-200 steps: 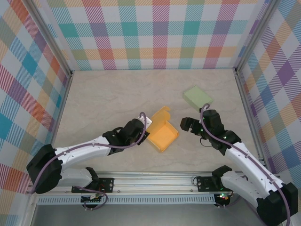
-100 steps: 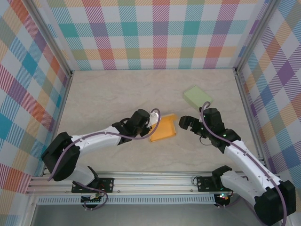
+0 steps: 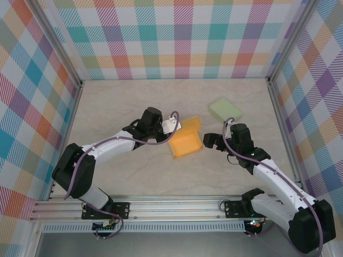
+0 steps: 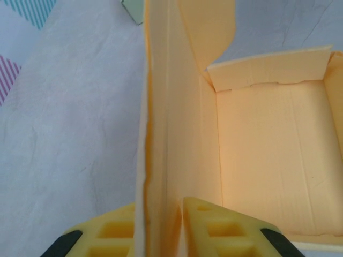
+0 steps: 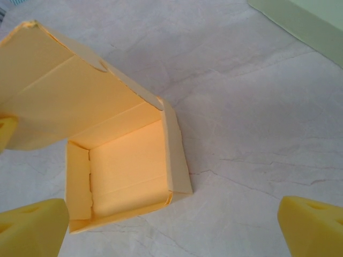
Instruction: Fold the paper box
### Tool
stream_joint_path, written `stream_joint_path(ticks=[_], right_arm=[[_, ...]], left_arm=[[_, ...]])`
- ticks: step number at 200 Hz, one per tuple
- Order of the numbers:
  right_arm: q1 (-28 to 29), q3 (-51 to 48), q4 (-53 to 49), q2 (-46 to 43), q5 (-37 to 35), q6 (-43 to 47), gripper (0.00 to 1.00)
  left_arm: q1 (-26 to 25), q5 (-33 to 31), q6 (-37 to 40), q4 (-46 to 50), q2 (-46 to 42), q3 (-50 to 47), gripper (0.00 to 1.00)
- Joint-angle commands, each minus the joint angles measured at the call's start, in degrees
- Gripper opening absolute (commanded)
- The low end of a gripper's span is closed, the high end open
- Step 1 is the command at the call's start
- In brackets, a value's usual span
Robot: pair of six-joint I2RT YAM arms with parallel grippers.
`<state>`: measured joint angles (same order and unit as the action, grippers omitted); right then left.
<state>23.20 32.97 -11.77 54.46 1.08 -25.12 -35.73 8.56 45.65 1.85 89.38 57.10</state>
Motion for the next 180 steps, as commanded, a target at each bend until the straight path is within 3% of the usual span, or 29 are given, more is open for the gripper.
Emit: stream_joint_path(ticks=[1,19,30,50,79,121,145,180], right_arm=[[-0.2,1.5,5.7,2.6,0.7,5.5,0.98],[-0.2,1.0,10.8,5.8,2.2,7.3,0.97],[-0.2,1.3,13.0,8.0,3.3,8.4,0.95],[-0.2,2.1,16.6,11.8,5.8,10.6,0.92],[-0.2,2.1,21.7,15.5,5.9,11.2,0.88],[-0.2,3.0,26.2,20.1,8.1,12.1,0.8],[-0.2,3.2,28.8,22.3,7.7,12.8,0.78],[-0.2,5.0,30.0,24.8,8.7,13.2,0.74]], left_arm=[[1.3,7.2,4.7,3.4,2.5,4.8,0.36],[1.3,7.1,3.6,6.5,3.4,7.7,0.77],[1.3,6.6,1.3,7.3,2.4,8.1,0.84],[1.2,1.7,-5.8,3.4,-2.2,4.4,0.83],[1.0,-7.8,-22.0,0.8,-10.7,-3.0,0.74],[-1.2,-14.1,-41.6,-8.8,-19.5,-18.7,0.69],[-3.1,-17.5,-44.4,-15.9,-21.5,-24.2,0.67],[-5.3,-18.6,-43.0,-19.0,-19.5,-24.4,0.6]])
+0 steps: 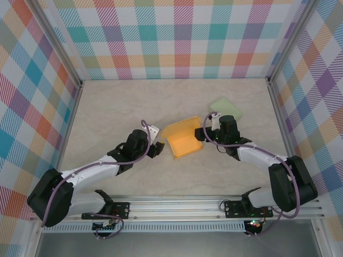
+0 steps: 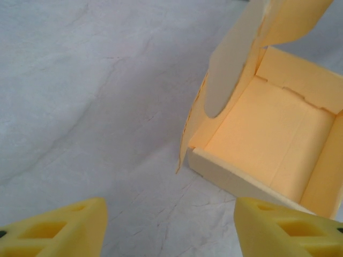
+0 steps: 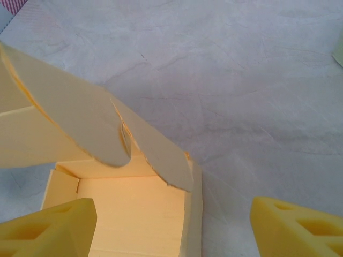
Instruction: Fold the paper box
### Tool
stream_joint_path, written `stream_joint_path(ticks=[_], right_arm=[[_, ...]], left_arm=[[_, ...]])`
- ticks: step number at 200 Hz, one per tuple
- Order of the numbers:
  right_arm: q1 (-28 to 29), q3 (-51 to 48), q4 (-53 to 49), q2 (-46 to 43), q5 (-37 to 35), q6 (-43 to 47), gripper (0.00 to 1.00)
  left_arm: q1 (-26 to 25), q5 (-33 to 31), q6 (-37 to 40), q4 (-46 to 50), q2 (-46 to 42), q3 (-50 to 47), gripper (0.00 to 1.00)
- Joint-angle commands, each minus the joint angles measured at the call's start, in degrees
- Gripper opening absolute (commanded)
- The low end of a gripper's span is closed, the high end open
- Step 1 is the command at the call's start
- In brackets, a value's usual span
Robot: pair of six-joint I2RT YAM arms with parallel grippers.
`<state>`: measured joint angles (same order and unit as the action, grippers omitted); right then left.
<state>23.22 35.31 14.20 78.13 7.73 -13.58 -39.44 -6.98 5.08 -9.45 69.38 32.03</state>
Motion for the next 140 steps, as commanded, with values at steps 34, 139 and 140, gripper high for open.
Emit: stream_joint_path(ticks=[34,139,140], right_arm=[[-0.2,4.3,3.6,2.4,2.6,1.9,0.7],[0.0,6.1,3.9,5.5,4.3,1.5,0.56],[0.0,6.1,3.9,5.5,4.4,1.5,0.56]], left_arm=[[-2.4,-6.7,-1.3,-8.2,2.5,2.2,0.56],[-3.1,-6.4,-0.6,-7.2,9.6,8.5,0.3],[-3.1,-6.4,-0.6,-7.2,9.7,8.5,0.3]])
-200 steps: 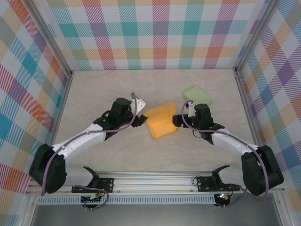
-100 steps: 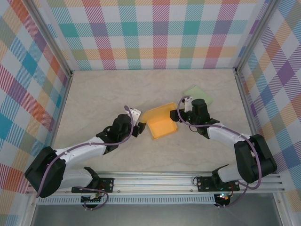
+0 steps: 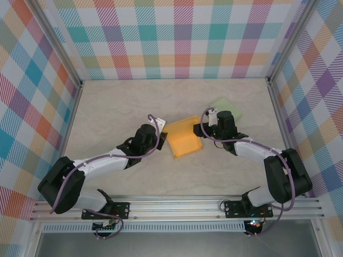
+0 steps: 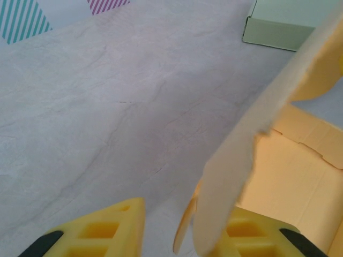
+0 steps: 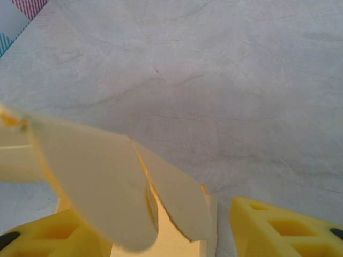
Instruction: Fold the paper box
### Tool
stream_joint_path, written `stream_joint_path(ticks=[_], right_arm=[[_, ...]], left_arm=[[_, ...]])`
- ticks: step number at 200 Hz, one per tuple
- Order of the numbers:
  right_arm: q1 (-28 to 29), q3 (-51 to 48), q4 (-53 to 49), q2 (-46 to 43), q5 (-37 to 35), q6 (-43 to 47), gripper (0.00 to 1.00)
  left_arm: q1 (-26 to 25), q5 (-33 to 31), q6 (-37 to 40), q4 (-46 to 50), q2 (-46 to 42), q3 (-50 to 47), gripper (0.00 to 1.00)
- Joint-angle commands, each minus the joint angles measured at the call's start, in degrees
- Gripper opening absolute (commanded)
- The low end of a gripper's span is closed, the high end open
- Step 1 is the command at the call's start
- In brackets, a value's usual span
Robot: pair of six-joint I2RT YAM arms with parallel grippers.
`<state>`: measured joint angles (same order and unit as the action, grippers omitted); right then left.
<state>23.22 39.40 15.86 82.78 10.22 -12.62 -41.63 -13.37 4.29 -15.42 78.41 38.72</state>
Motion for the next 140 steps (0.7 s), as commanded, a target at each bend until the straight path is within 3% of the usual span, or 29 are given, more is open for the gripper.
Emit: stream_joint_path(ticks=[1,55,86,119,140], right_arm=[[0.0,2.0,2.2,0.9,1.9,0.5,0.56],[0.6,4.0,1.4,2.9,1.1,0.8,0.45],[1.9,5.0,0.5,4.1,0.1,0.6,0.32],[4.8,5.2,0.4,4.3,-3.1,1.2,0.26],[5.8,5.8,-0.6,4.0,-5.6,1.4,0.28]], left_arm=[[-0.9,0.0,0.1,-1.3,0.6,1.9,0.3],[-1.0,-1.3,-0.5,-0.7,2.0,3.0,0.11],[-1.0,-1.6,-1.1,-0.2,3.1,4.0,0.1],[-1.1,-2.5,-3.1,-0.1,4.9,6.0,0.1],[-1.2,-3.0,-2.7,0.0,5.7,7.1,0.08]])
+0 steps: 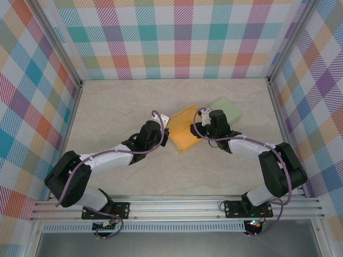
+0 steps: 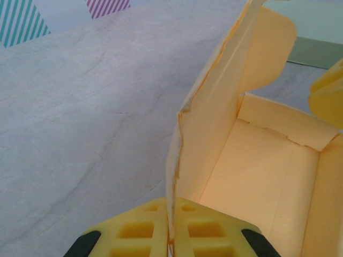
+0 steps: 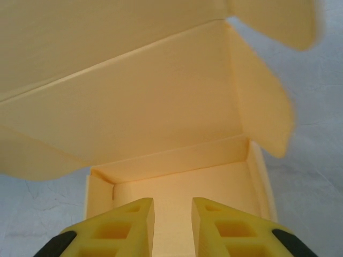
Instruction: Fold the paper box
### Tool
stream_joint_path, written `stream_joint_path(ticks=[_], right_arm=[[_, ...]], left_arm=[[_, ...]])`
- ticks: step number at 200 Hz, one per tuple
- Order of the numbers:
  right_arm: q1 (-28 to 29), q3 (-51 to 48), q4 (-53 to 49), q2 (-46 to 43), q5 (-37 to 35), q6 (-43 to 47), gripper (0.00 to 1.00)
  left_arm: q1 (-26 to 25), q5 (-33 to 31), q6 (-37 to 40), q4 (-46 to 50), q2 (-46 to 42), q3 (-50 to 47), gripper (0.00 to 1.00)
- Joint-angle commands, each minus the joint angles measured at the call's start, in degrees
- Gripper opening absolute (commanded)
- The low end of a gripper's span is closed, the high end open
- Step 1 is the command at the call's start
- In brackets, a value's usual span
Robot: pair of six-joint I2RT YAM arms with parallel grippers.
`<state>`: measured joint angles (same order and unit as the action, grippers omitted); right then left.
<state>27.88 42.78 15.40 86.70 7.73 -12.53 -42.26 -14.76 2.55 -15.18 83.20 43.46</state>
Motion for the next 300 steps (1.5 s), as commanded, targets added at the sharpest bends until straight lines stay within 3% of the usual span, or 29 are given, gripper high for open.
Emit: stream_joint_path(ticks=[1,52,80,130,233,300], right_arm=[[1.1,2.4,-0.3,0.1,-3.3,1.3,0.29],[-1.2,2.1,-4.0,-5.4,-9.0,5.7,0.46],[-5.2,2.7,-2.5,-4.7,-1.8,9.2,0.58],[-9.7,11.5,-7.9,3.6,9.5,17.3,0.65],[-12.0,21.5,-12.0,14.4,18.3,20.8,0.62],[-11.8,21.9,-10.0,16.1,20.7,16.2,0.41]], left_arm=[[-0.6,-1.7,-0.9,-0.3,0.9,2.4,0.08],[-0.6,-0.9,5.8,1.5,0.2,2.4,0.06],[-0.6,-1.5,8.8,3.6,1.9,4.0,0.06],[-0.6,-0.2,10.3,4.2,1.8,4.1,0.07],[-0.6,-1.1,13.0,5.9,2.1,4.5,0.07],[-0.6,-2.1,11.9,5.8,3.2,5.9,0.07]])
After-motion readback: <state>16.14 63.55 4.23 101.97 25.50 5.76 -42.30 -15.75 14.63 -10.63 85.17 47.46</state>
